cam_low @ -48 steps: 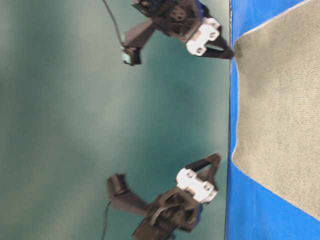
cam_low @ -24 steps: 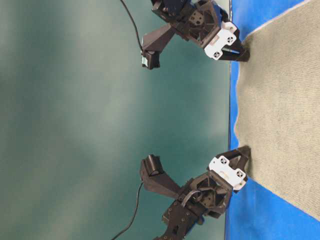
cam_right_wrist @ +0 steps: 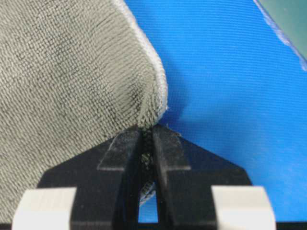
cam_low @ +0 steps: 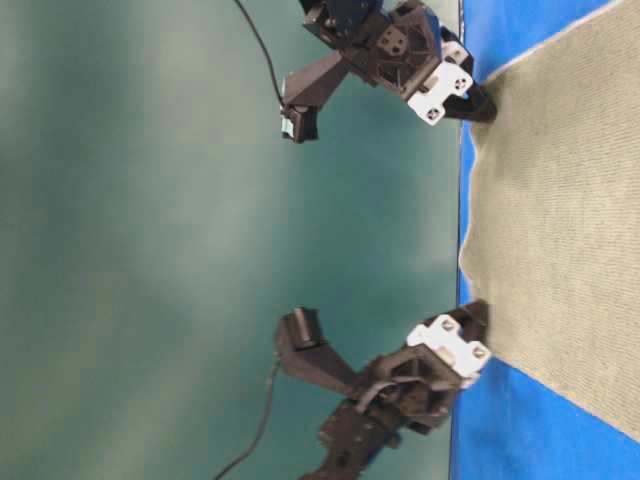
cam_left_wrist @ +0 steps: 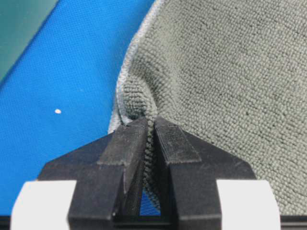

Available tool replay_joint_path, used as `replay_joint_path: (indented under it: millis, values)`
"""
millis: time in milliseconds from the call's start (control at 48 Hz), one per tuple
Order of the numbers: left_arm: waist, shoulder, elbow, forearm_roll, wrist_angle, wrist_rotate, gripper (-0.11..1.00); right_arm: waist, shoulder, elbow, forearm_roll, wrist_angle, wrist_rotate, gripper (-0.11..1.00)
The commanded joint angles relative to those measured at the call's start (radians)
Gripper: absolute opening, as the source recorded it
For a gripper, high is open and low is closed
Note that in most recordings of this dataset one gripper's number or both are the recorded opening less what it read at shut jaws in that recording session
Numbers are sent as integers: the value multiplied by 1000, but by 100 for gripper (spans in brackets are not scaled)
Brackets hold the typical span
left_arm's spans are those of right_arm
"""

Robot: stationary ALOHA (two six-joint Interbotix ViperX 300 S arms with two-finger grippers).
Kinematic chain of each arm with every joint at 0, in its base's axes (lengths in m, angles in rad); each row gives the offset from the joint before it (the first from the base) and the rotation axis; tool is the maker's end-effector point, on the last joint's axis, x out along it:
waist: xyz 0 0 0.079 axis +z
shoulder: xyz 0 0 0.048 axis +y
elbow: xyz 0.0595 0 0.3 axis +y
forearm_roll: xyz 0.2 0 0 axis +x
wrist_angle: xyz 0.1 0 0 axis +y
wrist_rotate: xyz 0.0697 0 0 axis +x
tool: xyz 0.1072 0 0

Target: Fold a large towel.

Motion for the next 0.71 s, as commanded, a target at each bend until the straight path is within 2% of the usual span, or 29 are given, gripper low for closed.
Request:
replay_joint_path:
  millis: [0,229,354,521,688]
  values:
    - [17,-83,-26,0,8,14,3,-26,-69,-17,2,0,2,7]
    - [74,-124,-63,2,9,38,3,-92,-141,-40,2,8,-8,7]
    - [81,-137,-72,0,18,41,3,-91,-163,-58,0,17,-9,7]
    - [46,-225,-57,2,64,51,3,-49,-249,-43,0,63,-6,7]
    - [-25,-371,-9,0,103,117,3,29,-400,-8,0,143,0,7]
